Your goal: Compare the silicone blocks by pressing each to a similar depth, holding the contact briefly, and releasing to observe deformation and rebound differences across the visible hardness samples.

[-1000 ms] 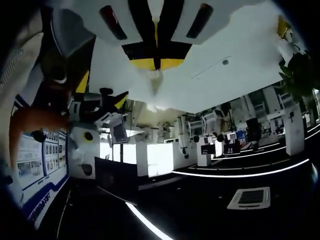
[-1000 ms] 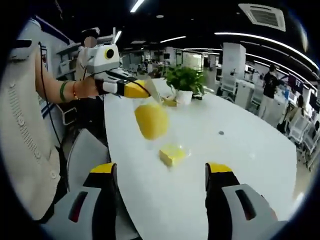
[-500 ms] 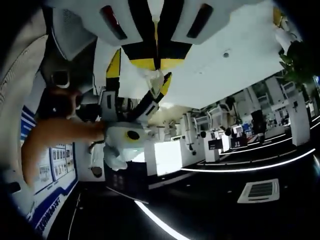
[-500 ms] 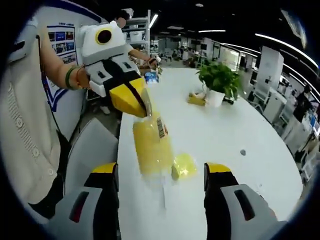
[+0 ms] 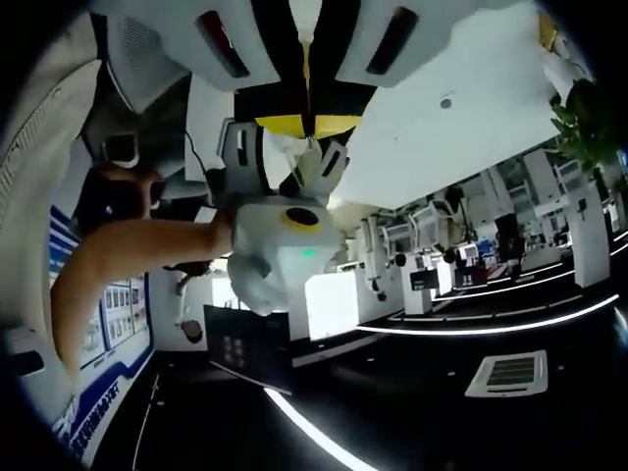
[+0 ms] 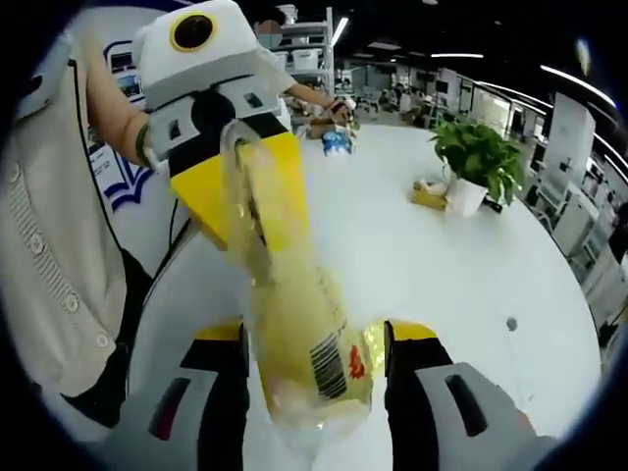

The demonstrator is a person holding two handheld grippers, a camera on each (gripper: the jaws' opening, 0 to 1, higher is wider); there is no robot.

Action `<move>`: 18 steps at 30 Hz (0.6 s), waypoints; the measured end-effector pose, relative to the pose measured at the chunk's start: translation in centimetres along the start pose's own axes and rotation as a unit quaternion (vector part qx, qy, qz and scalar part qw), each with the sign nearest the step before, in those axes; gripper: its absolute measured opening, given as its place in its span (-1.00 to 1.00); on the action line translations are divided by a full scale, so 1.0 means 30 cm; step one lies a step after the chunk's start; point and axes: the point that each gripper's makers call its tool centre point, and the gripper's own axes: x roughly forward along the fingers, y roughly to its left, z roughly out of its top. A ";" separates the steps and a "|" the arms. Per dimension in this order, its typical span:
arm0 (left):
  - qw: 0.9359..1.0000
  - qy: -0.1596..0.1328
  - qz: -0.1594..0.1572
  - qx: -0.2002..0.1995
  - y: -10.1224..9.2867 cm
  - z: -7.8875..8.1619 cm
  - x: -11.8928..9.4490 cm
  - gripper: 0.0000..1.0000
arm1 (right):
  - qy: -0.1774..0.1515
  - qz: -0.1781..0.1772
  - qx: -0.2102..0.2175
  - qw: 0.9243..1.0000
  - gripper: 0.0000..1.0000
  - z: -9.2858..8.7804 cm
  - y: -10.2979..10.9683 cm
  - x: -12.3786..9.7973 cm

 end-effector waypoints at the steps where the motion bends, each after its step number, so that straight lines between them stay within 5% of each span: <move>1: 1.000 0.000 -0.001 0.000 -0.001 0.000 0.000 -1.00 | -0.001 0.001 -0.001 1.000 -0.12 0.001 -0.003 -0.001; 13: 1.000 -0.006 -0.009 0.001 -0.002 0.007 0.004 -1.00 | -0.002 0.020 0.019 1.000 -0.46 0.007 0.033 0.002; 16: 1.000 -0.007 -0.015 0.007 -0.006 0.005 0.007 -1.00 | -0.004 -0.012 -0.030 0.999 -0.54 0.005 0.006 0.001; 18: 1.000 -0.006 -0.015 0.015 -0.007 0.004 0.012 -1.00 | 0.001 -0.009 -0.017 1.000 -0.59 -0.001 0.011 0.000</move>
